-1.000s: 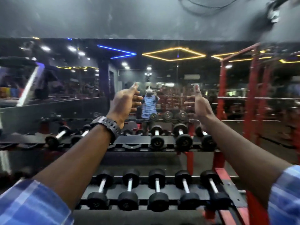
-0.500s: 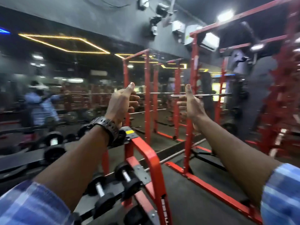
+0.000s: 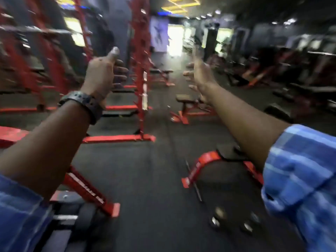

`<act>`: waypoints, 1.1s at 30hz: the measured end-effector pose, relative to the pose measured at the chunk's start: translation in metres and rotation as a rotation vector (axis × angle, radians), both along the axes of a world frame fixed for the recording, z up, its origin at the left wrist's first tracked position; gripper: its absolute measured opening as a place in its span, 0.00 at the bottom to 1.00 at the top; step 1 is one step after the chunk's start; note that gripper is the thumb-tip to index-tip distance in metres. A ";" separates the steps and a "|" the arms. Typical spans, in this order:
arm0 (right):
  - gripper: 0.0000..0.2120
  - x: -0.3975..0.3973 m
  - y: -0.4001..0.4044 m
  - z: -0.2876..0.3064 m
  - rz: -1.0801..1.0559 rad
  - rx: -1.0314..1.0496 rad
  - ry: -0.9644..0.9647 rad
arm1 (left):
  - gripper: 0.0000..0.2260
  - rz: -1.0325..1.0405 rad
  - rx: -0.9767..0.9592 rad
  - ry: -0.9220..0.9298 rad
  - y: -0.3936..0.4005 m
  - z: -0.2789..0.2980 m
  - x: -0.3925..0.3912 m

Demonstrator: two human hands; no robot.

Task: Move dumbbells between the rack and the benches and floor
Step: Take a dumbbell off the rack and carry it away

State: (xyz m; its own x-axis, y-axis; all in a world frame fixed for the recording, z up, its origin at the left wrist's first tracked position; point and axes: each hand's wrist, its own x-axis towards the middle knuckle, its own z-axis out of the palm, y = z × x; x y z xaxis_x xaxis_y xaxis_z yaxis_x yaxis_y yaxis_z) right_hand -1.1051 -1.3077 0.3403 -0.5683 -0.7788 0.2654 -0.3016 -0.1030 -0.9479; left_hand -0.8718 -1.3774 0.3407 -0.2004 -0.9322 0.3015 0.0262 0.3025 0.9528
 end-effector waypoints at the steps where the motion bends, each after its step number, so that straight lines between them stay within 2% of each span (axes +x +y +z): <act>1: 0.30 -0.012 0.024 -0.010 -0.044 0.009 -0.010 | 0.17 -0.049 0.024 -0.007 0.014 -0.010 -0.015; 9: 0.34 -0.062 0.225 -0.096 -0.389 0.119 -0.168 | 0.16 -0.341 0.160 -0.066 0.149 -0.085 -0.101; 14: 0.36 -0.045 0.352 -0.177 -0.499 0.222 -0.319 | 0.21 -0.478 0.298 -0.157 0.257 -0.160 -0.117; 18: 0.33 -0.021 0.428 -0.219 -0.580 0.258 -0.383 | 0.20 -0.557 0.360 -0.165 0.326 -0.192 -0.112; 26: 0.35 -0.014 0.511 -0.254 -0.687 0.279 -0.439 | 0.24 -0.623 0.376 -0.186 0.383 -0.202 -0.125; 33: 0.34 -0.027 0.522 -0.268 -0.716 0.322 -0.471 | 0.22 -0.671 0.408 -0.200 0.391 -0.213 -0.146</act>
State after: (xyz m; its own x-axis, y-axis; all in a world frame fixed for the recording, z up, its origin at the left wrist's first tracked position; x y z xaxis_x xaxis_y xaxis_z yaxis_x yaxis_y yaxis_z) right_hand -1.1319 -0.7862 0.0722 -0.9385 -0.1947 -0.2850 0.2333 0.2507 -0.9395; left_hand -1.0176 -0.9860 0.1278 -0.7703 -0.6229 -0.1367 -0.1037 -0.0891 0.9906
